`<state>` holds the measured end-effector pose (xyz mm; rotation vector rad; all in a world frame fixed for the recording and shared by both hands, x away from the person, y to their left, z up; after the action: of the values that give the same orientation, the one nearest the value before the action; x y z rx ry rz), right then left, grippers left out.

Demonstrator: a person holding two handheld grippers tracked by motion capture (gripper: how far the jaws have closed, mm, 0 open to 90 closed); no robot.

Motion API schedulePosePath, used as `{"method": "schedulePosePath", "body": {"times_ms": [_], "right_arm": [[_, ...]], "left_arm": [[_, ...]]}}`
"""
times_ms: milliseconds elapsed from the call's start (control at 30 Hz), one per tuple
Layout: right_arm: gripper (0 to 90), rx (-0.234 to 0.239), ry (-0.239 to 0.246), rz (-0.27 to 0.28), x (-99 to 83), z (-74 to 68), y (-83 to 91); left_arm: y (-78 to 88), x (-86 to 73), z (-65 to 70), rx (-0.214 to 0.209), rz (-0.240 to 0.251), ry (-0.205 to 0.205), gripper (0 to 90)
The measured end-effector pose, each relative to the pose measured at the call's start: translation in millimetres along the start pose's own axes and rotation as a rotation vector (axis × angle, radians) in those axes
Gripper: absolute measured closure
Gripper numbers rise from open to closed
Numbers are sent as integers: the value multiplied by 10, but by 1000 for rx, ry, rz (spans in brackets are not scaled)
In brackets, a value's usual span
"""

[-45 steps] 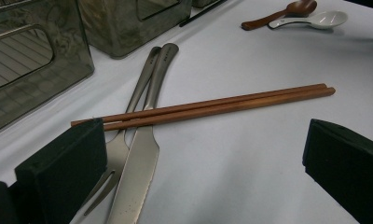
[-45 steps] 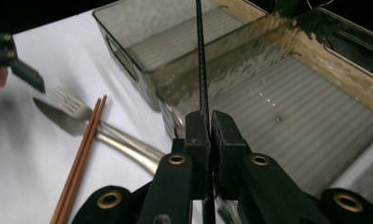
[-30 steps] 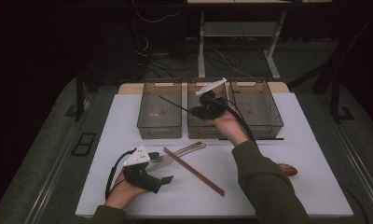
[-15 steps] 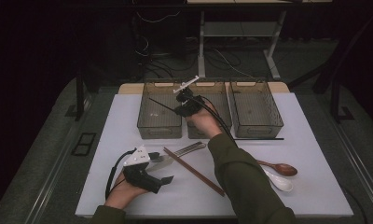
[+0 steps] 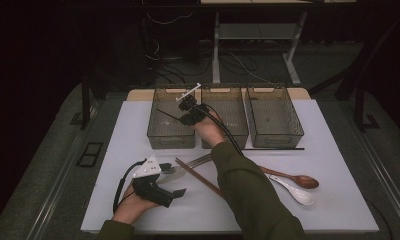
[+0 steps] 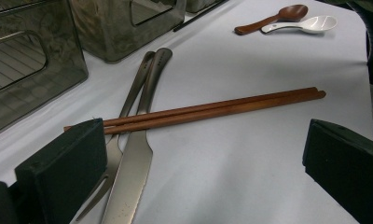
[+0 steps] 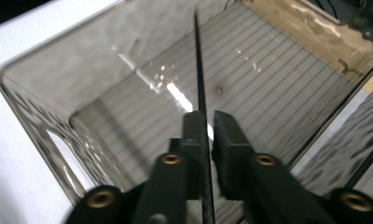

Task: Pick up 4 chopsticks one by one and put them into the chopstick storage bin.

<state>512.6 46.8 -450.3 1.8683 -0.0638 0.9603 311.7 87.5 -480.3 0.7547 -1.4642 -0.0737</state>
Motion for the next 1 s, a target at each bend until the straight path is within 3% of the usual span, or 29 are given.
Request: {"method": "schedulePosePath", "body": {"times_ms": [200,300,633,1000], "right_arm": [[629,29,32,35,49,-49,94],[571,40,20,51,59,-51,155],[455,85,14,85,14,2,403],[412,137,53,122,-225,152,888]], "left_arm": [[-4,0,1,1,-1,0,0],[-9,1,7,0,1,5,0],[-3,-4,4,2,-2,0,0],[-10,-9,13,1,-8,2,0]]}}
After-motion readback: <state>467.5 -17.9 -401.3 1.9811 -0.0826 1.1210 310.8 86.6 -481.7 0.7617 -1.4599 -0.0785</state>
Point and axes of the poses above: each handheld gripper's, and its own axes: y roughly backward along the jaws, x roughly out of its top, z roughly to its right, the point moved 10 cm from there along -y, roughly forward along the jaws, and after that the axes turned 13 degrees about -y, right-handed, at the moved point
